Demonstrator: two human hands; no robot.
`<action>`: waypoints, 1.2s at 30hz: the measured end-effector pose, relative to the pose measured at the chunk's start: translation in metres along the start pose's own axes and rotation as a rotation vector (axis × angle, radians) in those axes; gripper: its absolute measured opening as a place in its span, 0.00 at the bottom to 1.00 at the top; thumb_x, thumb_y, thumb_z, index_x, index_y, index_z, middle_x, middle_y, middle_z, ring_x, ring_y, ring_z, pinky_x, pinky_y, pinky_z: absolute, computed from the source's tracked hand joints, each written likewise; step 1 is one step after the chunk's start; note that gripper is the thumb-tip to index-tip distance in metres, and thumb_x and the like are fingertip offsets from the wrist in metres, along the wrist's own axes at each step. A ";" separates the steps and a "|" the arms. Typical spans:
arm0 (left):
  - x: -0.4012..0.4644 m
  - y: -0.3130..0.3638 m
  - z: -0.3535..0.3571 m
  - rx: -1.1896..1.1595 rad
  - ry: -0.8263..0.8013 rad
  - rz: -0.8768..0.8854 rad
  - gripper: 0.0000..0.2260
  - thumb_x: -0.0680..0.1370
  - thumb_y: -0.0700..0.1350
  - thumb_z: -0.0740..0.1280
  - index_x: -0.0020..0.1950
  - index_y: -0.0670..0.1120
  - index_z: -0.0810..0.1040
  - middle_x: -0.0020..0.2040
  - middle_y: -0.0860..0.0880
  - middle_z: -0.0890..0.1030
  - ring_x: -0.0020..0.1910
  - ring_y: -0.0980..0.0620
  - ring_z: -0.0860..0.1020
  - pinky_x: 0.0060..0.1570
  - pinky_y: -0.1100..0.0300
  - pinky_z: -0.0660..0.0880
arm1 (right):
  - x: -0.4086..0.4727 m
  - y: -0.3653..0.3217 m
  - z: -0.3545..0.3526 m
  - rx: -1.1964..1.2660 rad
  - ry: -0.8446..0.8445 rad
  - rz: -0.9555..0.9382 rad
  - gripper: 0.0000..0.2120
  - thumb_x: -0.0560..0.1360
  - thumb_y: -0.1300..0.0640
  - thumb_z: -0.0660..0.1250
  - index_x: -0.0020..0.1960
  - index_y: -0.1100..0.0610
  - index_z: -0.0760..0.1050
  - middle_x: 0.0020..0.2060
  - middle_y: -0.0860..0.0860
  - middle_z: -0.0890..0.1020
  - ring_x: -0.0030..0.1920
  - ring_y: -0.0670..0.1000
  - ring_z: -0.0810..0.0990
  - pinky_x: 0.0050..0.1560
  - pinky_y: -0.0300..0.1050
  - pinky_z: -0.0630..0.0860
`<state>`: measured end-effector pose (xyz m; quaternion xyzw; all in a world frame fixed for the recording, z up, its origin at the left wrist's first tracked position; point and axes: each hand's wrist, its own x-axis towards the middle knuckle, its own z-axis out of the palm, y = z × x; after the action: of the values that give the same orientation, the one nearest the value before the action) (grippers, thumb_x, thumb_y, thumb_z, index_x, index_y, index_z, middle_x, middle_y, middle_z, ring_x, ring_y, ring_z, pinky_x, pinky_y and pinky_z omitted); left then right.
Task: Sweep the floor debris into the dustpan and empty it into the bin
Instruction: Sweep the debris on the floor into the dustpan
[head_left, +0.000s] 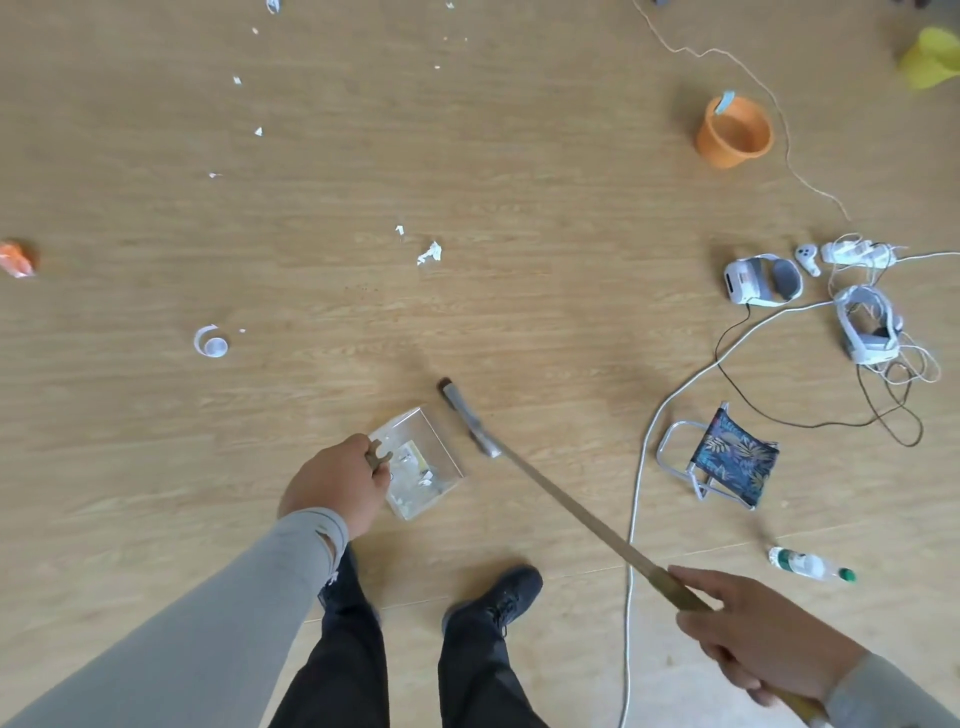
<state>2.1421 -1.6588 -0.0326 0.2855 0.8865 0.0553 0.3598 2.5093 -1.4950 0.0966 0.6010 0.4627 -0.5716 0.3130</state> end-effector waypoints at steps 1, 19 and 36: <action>0.001 0.000 0.000 0.000 0.003 0.001 0.11 0.81 0.53 0.63 0.58 0.48 0.77 0.43 0.51 0.82 0.41 0.47 0.80 0.44 0.52 0.80 | 0.003 -0.001 -0.003 -0.007 0.048 0.001 0.21 0.79 0.61 0.66 0.65 0.40 0.70 0.30 0.56 0.71 0.26 0.52 0.66 0.26 0.41 0.63; -0.009 -0.004 0.006 0.025 -0.019 0.002 0.08 0.82 0.54 0.61 0.50 0.50 0.73 0.37 0.53 0.79 0.36 0.52 0.79 0.33 0.58 0.72 | 0.057 -0.056 0.071 -0.253 -0.086 0.148 0.12 0.73 0.62 0.60 0.57 0.57 0.72 0.34 0.54 0.72 0.26 0.52 0.71 0.28 0.42 0.67; -0.069 -0.161 -0.153 -0.344 0.193 -0.138 0.08 0.79 0.53 0.65 0.47 0.51 0.78 0.45 0.53 0.79 0.42 0.51 0.80 0.44 0.56 0.79 | -0.031 -0.170 0.149 -0.154 0.138 -0.138 0.09 0.80 0.59 0.62 0.58 0.60 0.74 0.30 0.55 0.75 0.24 0.52 0.71 0.25 0.37 0.65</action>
<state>2.0048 -1.8143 0.0728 0.1515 0.9119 0.2082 0.3195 2.2972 -1.5718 0.1303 0.5800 0.5659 -0.5118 0.2853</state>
